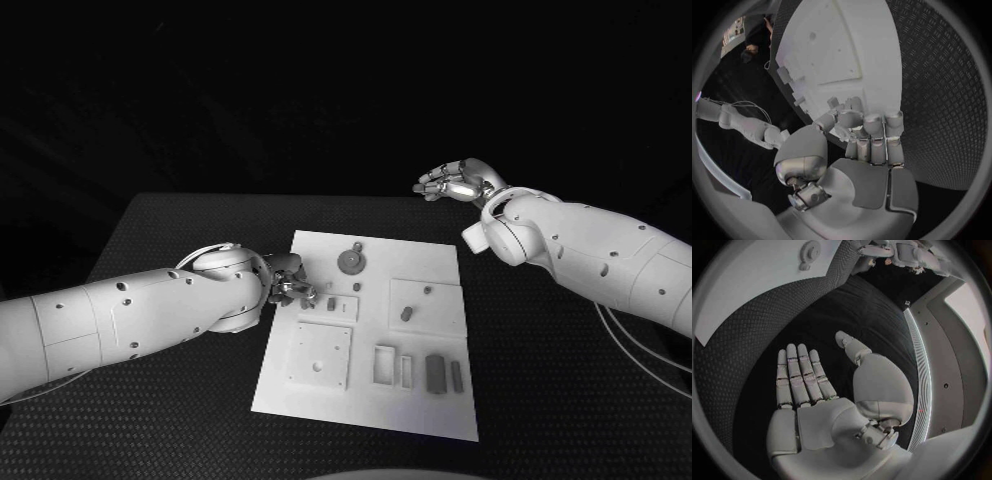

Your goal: Assemble the parts on the task board

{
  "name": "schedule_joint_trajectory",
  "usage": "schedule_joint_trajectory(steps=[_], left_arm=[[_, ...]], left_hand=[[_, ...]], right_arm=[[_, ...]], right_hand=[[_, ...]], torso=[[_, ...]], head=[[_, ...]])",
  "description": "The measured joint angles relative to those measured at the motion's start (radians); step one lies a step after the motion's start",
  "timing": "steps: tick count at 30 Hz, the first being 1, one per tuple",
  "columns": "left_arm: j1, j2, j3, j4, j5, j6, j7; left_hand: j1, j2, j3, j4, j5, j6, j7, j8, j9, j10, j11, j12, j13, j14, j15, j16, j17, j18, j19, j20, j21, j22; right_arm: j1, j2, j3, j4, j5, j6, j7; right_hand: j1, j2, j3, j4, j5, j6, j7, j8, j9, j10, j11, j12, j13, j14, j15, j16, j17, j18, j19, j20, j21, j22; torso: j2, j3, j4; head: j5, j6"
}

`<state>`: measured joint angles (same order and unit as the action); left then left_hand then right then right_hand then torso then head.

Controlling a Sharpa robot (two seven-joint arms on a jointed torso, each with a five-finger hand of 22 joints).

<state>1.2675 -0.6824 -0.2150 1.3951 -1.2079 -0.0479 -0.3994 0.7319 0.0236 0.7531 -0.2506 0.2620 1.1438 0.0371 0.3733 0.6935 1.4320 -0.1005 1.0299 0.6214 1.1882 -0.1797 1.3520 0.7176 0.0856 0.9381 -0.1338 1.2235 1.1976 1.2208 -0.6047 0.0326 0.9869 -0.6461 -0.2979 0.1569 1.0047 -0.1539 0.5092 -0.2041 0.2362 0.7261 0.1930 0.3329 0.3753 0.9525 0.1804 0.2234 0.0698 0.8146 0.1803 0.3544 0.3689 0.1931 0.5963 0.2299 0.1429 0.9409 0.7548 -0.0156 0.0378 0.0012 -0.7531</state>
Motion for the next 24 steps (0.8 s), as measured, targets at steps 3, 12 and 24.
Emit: schedule_joint_trajectory(steps=[3,12,24], left_arm=[[0.0,0.001,0.0,-0.001,-0.002,0.001,0.0],[0.0,0.003,0.0,-0.002,-0.004,0.004,0.0],[0.002,0.015,0.0,-0.01,-0.002,0.015,-0.006]], left_hand=[[0.0,0.0,0.001,0.0,-0.002,0.0,0.0,0.001,0.002,0.0,0.0,0.0,0.0,0.0,0.0,0.0,0.0,0.0,0.0,0.0,0.0,0.0],[0.0,0.0,0.001,0.0,-0.004,0.0,0.0,0.001,0.001,0.0,0.0,0.0,0.0,-0.002,-0.002,0.0,0.0,0.0,0.0,0.0,0.0,-0.001],[0.0,0.0,-0.008,0.01,-0.026,0.001,-0.001,0.001,-0.002,0.001,-0.001,0.004,-0.005,-0.002,-0.002,0.0,0.0,0.0,0.0,0.0,0.0,-0.006]], right_arm=[[0.0,0.0,0.0,0.0,0.0,0.0,0.0],[0.0,0.0,0.0,0.0,0.0,0.0,0.0],[0.0,-0.001,0.0,0.001,0.0,0.0,0.0]], right_hand=[[0.0,0.0,0.0,0.0,0.0,0.0,0.0,0.0,0.0,0.0,0.0,0.0,0.0,0.0,0.0,0.0,0.0,0.0,0.0,0.0,0.0,0.001],[0.0,0.0,0.0,0.0,0.0,0.0,0.0,0.0,-0.001,0.0,0.0,0.0,0.0,0.0,0.0,0.0,0.0,0.0,0.0,0.0,0.0,0.001],[0.0,0.0,0.0,0.0,0.0,0.0,0.0,0.0,-0.001,0.0,0.0,0.0,0.0,0.0,0.0,0.0,-0.001,0.0,0.0,0.0,0.0,0.002]], torso=[[0.0,0.0,0.0],[0.0,0.0005,0.0],[0.0,0.0006,-0.001]], head=[[0.0,0.0],[0.0,0.001],[0.001,0.0]])
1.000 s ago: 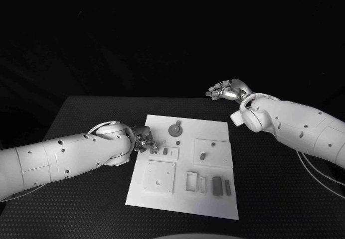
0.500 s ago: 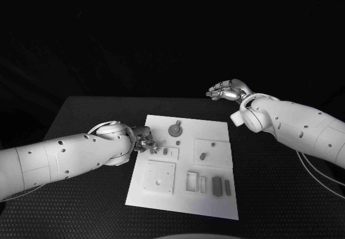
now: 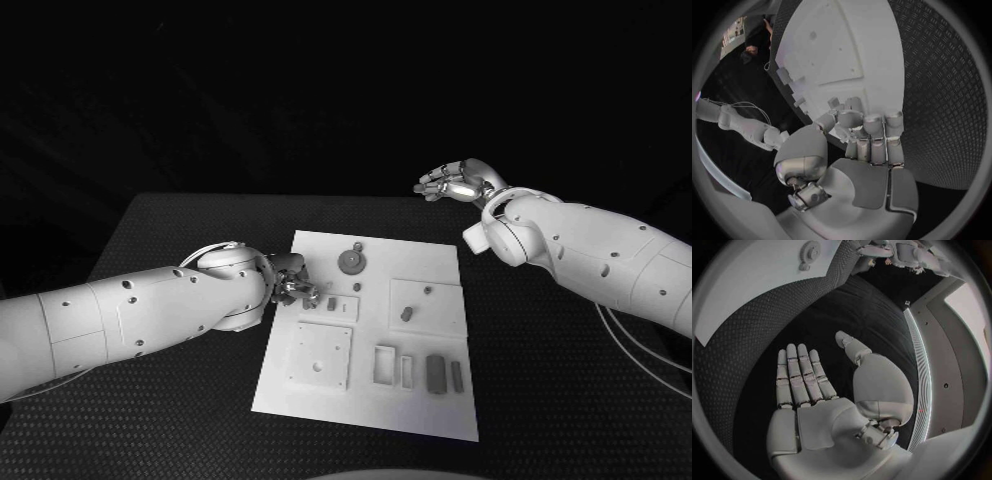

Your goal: Assemble the parts on the task board

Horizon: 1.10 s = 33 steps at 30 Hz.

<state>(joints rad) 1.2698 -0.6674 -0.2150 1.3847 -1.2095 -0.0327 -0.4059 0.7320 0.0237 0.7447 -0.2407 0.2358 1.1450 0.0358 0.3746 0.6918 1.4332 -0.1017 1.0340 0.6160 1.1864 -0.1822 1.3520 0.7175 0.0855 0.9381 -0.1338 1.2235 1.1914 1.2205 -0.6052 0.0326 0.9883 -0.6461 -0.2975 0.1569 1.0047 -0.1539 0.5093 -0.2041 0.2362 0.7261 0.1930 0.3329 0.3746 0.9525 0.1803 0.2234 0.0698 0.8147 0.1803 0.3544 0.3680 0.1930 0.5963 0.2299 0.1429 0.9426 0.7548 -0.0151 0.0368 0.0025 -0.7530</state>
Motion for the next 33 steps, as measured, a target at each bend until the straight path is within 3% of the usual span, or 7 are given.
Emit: schedule_joint_trajectory(steps=[19,33], left_arm=[[0.002,0.004,0.001,-0.003,-0.011,0.013,-0.006],[0.002,0.004,0.002,-0.002,-0.023,0.019,-0.006]], left_hand=[[0.011,0.0,0.006,0.006,-0.005,0.0,0.0,0.007,-0.004,0.0,0.0,0.004,-0.005,0.001,0.001,0.0,0.0,0.0,0.0,0.0,0.005,-0.004],[0.011,0.0,0.009,0.003,-0.001,0.0,0.0,0.008,-0.003,0.0,0.0,0.004,-0.007,0.002,0.002,0.0,0.0,0.0,0.0,0.0,0.008,-0.005]], right_arm=[[0.0,0.0,0.0,0.0,0.0,0.001,0.0],[-0.001,0.001,0.0,-0.001,0.0,0.001,0.0]], right_hand=[[0.0,0.0,0.0,0.0,0.0,0.0,0.0,0.0,-0.001,0.0,0.0,0.0,0.0,0.0,0.0,0.0,-0.001,0.0,0.0,0.0,-0.004,0.0],[0.0,0.0,0.0,0.0,0.0,0.0,0.0,0.0,-0.001,0.0,0.0,0.0,0.0,0.0,0.0,0.004,-0.002,0.0,0.0,0.0,-0.004,0.001]], torso=[[0.0,0.0007,0.0],[0.0,-0.0011,0.0012]], head=[[-0.001,0.0],[-0.002,-0.002]])
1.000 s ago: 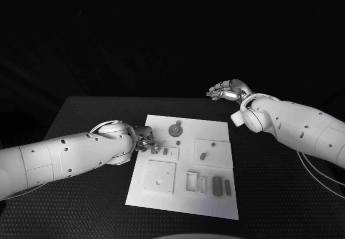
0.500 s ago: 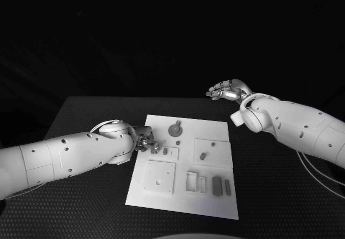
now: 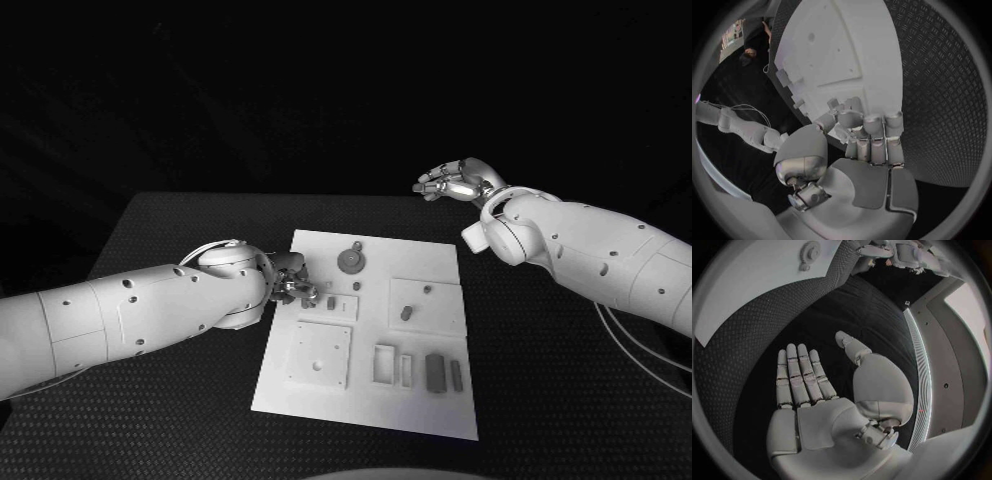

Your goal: Assemble the parts on the task board

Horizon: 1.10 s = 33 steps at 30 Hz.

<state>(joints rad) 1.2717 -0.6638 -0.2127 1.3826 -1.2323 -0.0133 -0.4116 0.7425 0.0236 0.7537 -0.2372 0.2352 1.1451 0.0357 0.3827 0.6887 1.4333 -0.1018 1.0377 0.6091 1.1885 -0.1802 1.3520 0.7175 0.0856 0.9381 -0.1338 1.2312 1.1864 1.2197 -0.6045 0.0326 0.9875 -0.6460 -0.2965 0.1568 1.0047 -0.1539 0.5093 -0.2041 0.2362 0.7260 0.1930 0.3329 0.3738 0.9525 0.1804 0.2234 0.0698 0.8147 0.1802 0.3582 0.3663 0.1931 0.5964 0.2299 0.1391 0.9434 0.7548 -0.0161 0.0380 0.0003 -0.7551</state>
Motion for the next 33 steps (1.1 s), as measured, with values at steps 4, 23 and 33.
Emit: schedule_joint_trajectory(steps=[4,23,33], left_arm=[[0.0,0.0,0.0,0.0,-0.002,0.002,0.0],[0.001,-0.002,0.001,-0.002,-0.006,0.011,-0.001],[0.001,-0.001,0.002,-0.002,-0.007,0.013,-0.001]], left_hand=[[0.0,0.0,0.0,0.0,0.006,0.0,0.0,0.0,-0.001,0.0,0.0,0.0,-0.001,0.0,0.0,0.0,0.0,0.0,0.0,0.0,0.0,-0.001],[0.0,0.0,-0.008,-0.01,0.079,0.0,0.0,0.012,-0.007,0.0,0.0,0.015,-0.005,0.002,0.001,0.008,0.001,0.0,-0.004,0.004,0.012,-0.007],[0.0,0.0,-0.009,-0.011,0.079,0.0,0.0,0.012,-0.006,0.0,0.0,0.015,-0.005,0.007,0.003,0.008,0.001,0.0,-0.004,0.004,0.012,-0.008]], right_arm=[[-0.001,0.0,0.0,0.0,0.0,0.0,0.0],[-0.001,0.001,0.0,-0.001,0.0,0.001,0.0],[-0.001,0.001,0.0,-0.001,0.0,0.001,0.0]], right_hand=[[0.0,0.0,0.0,0.0,0.0,0.0,0.0,0.0,0.0,0.0,0.0,0.0,0.0,0.0,0.0,0.0,0.0,0.0,0.0,0.0,0.0,0.0],[0.0,0.0,0.0,0.0,0.0,0.0,0.0,0.0,-0.001,0.0,0.0,-0.004,0.0,0.0,0.0,0.0,-0.001,0.0,-0.004,0.004,0.0,0.001],[0.0,0.0,0.0,0.0,0.0,0.0,0.0,0.0,-0.001,0.0,0.0,-0.004,0.0,0.0,0.0,0.0,-0.001,0.0,-0.004,0.004,0.0,0.002]], torso=[[0.0,-0.0001,0.0001],[0.0,0.0008,-0.0005],[0.0,0.001,-0.0005]], head=[[0.0,-0.001],[0.002,-0.002],[0.002,-0.002]])
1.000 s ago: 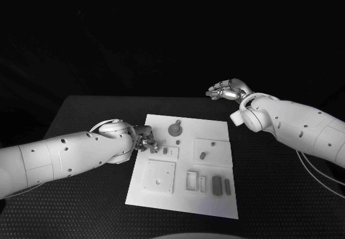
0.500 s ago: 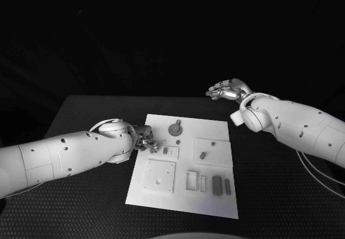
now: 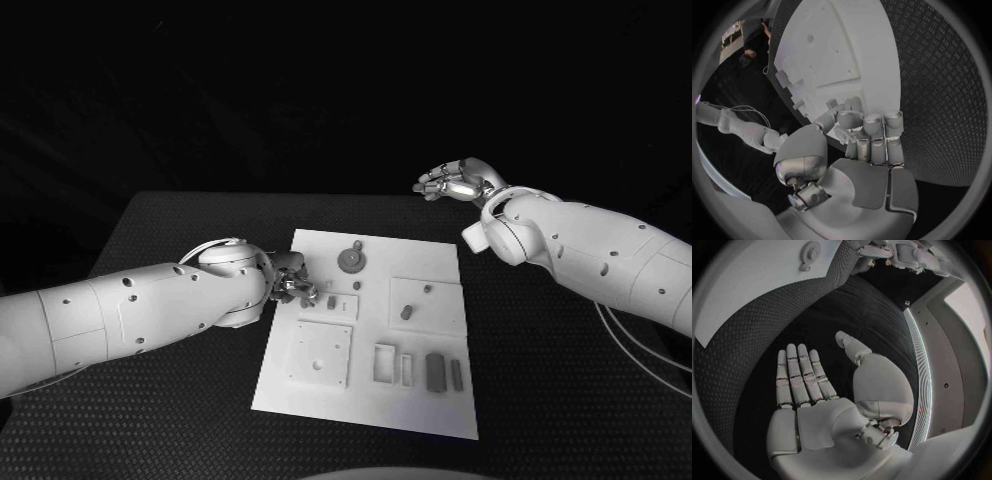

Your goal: Assemble the parts on the task board

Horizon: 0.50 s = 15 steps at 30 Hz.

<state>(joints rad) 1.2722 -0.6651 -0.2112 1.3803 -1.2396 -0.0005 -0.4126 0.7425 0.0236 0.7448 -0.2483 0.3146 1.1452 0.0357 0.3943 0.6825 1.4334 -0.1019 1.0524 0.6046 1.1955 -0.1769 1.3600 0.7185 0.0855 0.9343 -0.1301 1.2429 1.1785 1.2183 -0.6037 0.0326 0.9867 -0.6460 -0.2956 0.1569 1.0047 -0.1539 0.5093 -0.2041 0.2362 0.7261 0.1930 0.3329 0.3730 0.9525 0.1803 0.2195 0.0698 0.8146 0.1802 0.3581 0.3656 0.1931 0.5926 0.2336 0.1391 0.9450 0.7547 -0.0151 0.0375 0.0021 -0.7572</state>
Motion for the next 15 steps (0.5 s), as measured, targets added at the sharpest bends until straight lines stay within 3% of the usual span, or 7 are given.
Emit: schedule_joint_trajectory(steps=[6,9,15], left_arm=[[0.0,0.001,0.0,-0.002,0.004,0.0,0.0],[0.0,0.002,0.0,-0.003,0.005,0.0,0.0],[-0.001,0.001,-0.002,-0.007,0.008,0.001,-0.001]], left_hand=[[0.0,0.0,-0.001,-0.001,-0.01,0.0,0.0,0.007,-0.001,0.0,0.0,0.0,-0.001,0.0,0.0,0.0,0.0,0.0,0.0,0.0,0.0,-0.004],[0.001,-0.001,-0.013,0.026,-0.071,0.0,0.0,0.011,-0.002,0.0,0.0,0.005,-0.005,0.001,0.0,0.0,0.0,0.0,0.0,0.0,0.0,-0.011],[-0.015,-0.026,-0.023,0.065,-0.113,0.011,-0.011,0.021,-0.006,0.002,-0.002,0.005,-0.009,0.013,-0.017,0.0,0.0,0.0,-0.001,-0.001,0.004,-0.016]], right_arm=[[0.0,0.0,0.0,0.0,0.0,0.0,0.0],[0.0,0.0,0.0,0.0,0.0,0.0,0.0],[0.0,0.0,0.0,0.0,0.0,0.001,0.0]], right_hand=[[0.0,0.0,0.0,0.0,0.0,0.0,0.0,0.0,0.0,0.0,0.0,0.0,0.0,0.0,0.0,0.0,-0.001,0.0,0.0,0.0,0.0,0.0],[0.0,0.0,0.0,0.0,0.0,0.0,0.0,0.0,0.0,0.0,0.0,0.0,0.0,0.0,0.0,0.0,-0.001,0.0,0.0,0.0,-0.004,0.0],[0.0,0.0,0.0,0.0,0.0,0.0,0.0,0.0,0.0,0.0,0.0,0.0,0.0,0.0,0.0,0.0,-0.001,0.0,0.0,0.0,-0.004,0.001]], torso=[[0.0,0.0001,-0.0001],[0.0,0.0001,-0.0001],[0.0,0.0004,-0.0004]], head=[[0.001,0.001],[0.002,0.001],[0.002,0.001]])
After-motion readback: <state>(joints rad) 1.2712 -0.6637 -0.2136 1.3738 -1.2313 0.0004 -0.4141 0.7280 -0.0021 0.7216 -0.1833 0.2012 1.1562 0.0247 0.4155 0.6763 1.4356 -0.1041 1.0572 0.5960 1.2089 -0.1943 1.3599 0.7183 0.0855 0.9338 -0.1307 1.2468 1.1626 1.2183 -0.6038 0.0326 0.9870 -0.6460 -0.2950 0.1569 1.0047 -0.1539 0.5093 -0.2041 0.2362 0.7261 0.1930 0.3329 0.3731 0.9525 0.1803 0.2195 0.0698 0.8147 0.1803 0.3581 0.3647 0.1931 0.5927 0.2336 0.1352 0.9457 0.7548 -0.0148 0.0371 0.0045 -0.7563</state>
